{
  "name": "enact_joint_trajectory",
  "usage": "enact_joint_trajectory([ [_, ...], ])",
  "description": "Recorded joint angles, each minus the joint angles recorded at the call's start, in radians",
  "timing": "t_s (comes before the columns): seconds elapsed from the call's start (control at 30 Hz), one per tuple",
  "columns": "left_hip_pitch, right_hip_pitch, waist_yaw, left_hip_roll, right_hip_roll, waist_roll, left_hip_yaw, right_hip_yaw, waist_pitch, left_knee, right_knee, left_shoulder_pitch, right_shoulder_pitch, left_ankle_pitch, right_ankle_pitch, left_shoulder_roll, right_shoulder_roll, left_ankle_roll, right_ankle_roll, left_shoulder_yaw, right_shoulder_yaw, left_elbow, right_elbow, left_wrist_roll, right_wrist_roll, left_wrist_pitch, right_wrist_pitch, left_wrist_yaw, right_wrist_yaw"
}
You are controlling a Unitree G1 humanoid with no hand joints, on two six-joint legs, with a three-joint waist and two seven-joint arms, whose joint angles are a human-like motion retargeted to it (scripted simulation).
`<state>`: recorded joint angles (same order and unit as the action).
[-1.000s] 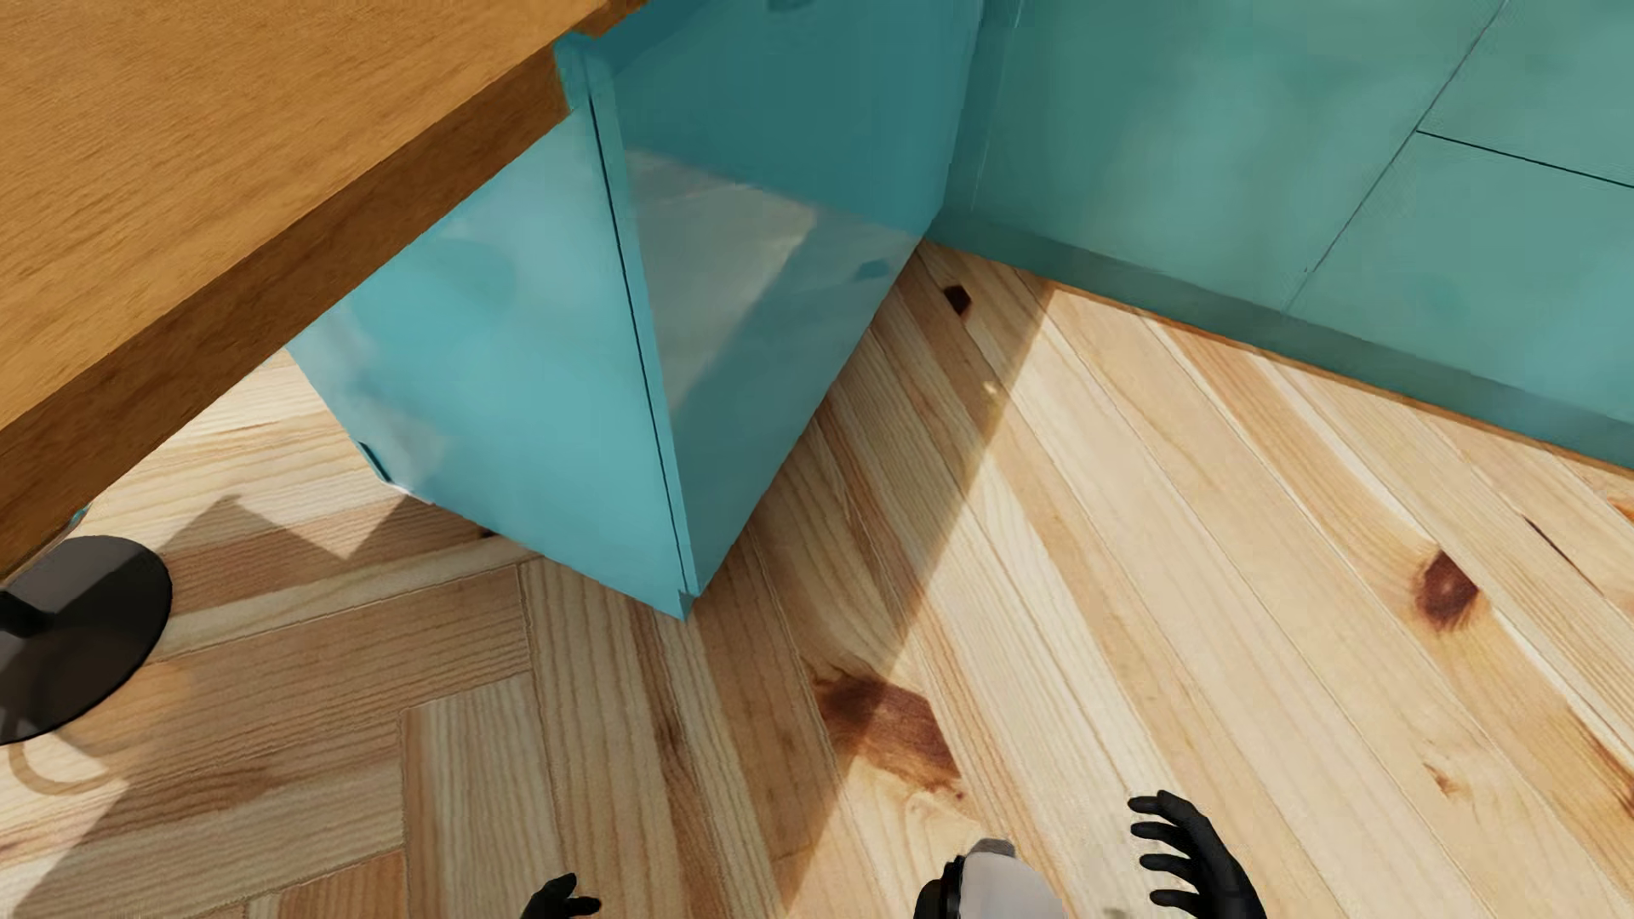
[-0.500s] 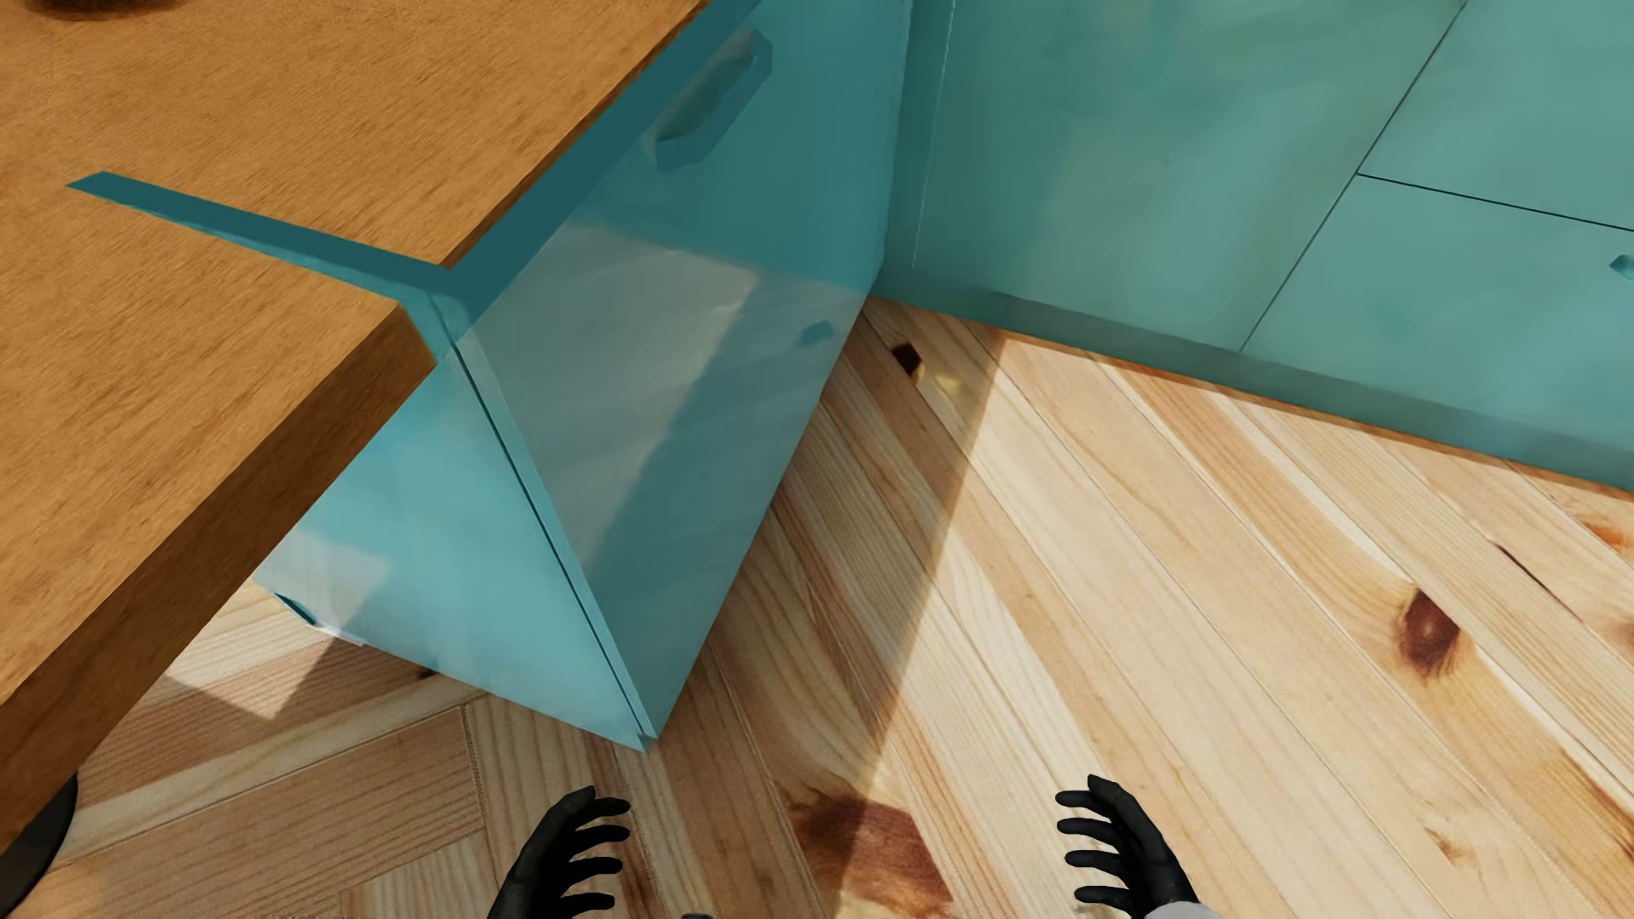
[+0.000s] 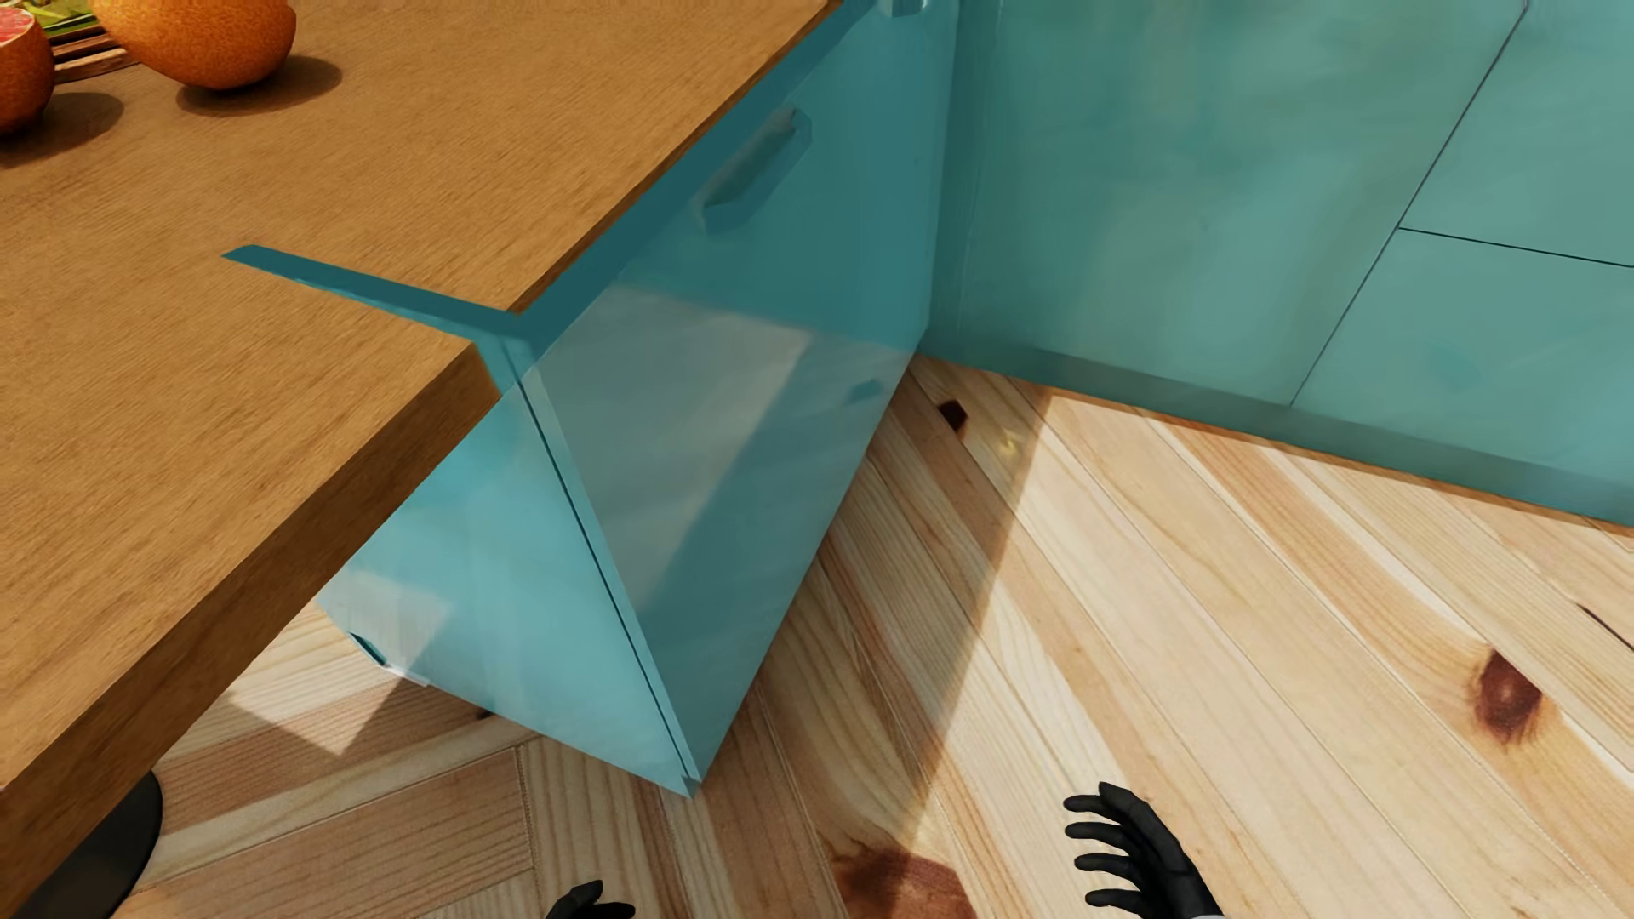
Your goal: Circle the counter
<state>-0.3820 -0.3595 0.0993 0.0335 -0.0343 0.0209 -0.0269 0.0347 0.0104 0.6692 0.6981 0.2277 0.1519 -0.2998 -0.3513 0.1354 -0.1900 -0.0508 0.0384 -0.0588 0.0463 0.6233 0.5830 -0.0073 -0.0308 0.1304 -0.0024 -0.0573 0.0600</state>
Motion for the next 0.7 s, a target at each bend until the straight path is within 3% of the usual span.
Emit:
enact_joint_trajectory([
  [0.1, 0.002, 0.002, -0.019, 0.008, 0.008, -0.011, 0.003, 0.005, 0.027, -0.003, -0.01, -0.033, -0.018, 0.009, 0.016, 0.018, 0.024, -0.001, -0.001, 0.007, 0.01, 0.022, 0.011, -0.004, 0.038, 0.008, 0.035, 0.016, -0.01],
  [0.23, 0.0, -0.002, -0.041, 0.01, 0.01, -0.028, 0.006, 0.006, 0.033, -0.009, -0.014, -0.052, -0.002, 0.018, 0.024, 0.013, -0.014, -0.002, -0.001, 0.008, -0.017, 0.023, 0.025, 0.003, 0.02, -0.033, 0.05, 0.04, -0.006],
  [0.43, 0.0, 0.003, -0.029, 0.0, -0.001, -0.019, 0.006, 0.004, 0.018, -0.018, -0.028, -0.013, -0.025, 0.022, 0.028, 0.04, 0.025, 0.007, 0.007, 0.016, 0.003, 0.031, 0.007, 0.003, 0.023, -0.013, 0.031, 0.002, -0.014],
  [0.53, 0.008, 0.005, -0.024, -0.003, -0.005, -0.018, 0.014, 0.012, 0.024, -0.024, -0.027, -0.017, -0.006, 0.023, 0.027, 0.015, -0.008, 0.01, 0.011, 0.023, -0.012, 0.012, 0.017, 0.028, 0.014, -0.043, 0.01, 0.052, -0.02],
  [0.57, 0.008, 0.007, -0.028, -0.001, -0.003, -0.011, 0.018, 0.015, 0.028, -0.017, -0.025, -0.029, -0.008, 0.018, 0.027, 0.005, -0.005, 0.011, 0.012, -0.005, -0.016, 0.025, 0.017, 0.031, 0.013, -0.055, 0.023, 0.065, -0.03],
  [0.63, 0.007, 0.003, -0.032, 0.009, 0.007, -0.012, 0.025, 0.024, 0.031, -0.003, -0.017, -0.021, -0.021, 0.009, 0.024, 0.01, 0.024, 0.009, 0.01, 0.018, 0.0, 0.022, 0.0, 0.016, 0.017, -0.069, 0.041, 0.064, -0.05],
  [0.7, 0.001, 0.005, -0.037, 0.012, 0.01, -0.006, 0.022, 0.02, 0.016, 0.0, -0.027, -0.014, -0.011, 0.004, 0.027, -0.001, 0.029, 0.011, 0.012, 0.006, 0.006, 0.025, 0.014, -0.001, 0.02, -0.066, 0.025, 0.061, -0.055],
])
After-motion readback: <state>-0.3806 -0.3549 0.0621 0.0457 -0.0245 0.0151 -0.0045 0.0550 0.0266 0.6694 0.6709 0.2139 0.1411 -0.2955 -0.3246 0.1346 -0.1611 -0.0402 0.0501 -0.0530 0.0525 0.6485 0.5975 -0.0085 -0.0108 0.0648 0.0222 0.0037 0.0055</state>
